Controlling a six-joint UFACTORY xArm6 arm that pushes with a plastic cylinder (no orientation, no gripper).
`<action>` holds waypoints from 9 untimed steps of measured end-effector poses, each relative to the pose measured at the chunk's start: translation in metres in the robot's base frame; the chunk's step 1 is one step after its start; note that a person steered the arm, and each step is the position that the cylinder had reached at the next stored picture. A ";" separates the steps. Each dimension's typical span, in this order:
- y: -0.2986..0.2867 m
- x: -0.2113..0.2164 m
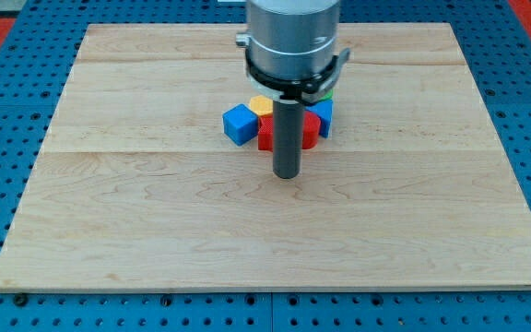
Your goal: Push the group of blocks down and right
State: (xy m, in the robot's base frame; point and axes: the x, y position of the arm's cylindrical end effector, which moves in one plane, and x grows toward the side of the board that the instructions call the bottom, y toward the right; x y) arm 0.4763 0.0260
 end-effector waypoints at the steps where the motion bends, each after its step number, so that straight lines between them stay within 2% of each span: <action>1: -0.025 0.005; 2: -0.096 0.002; 3: -0.156 -0.022; 4: -0.182 -0.084; 5: -0.131 -0.155; 6: -0.019 -0.187; 7: 0.038 -0.185; 8: 0.049 -0.167; 9: 0.026 -0.164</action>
State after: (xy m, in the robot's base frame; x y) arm 0.3128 0.0522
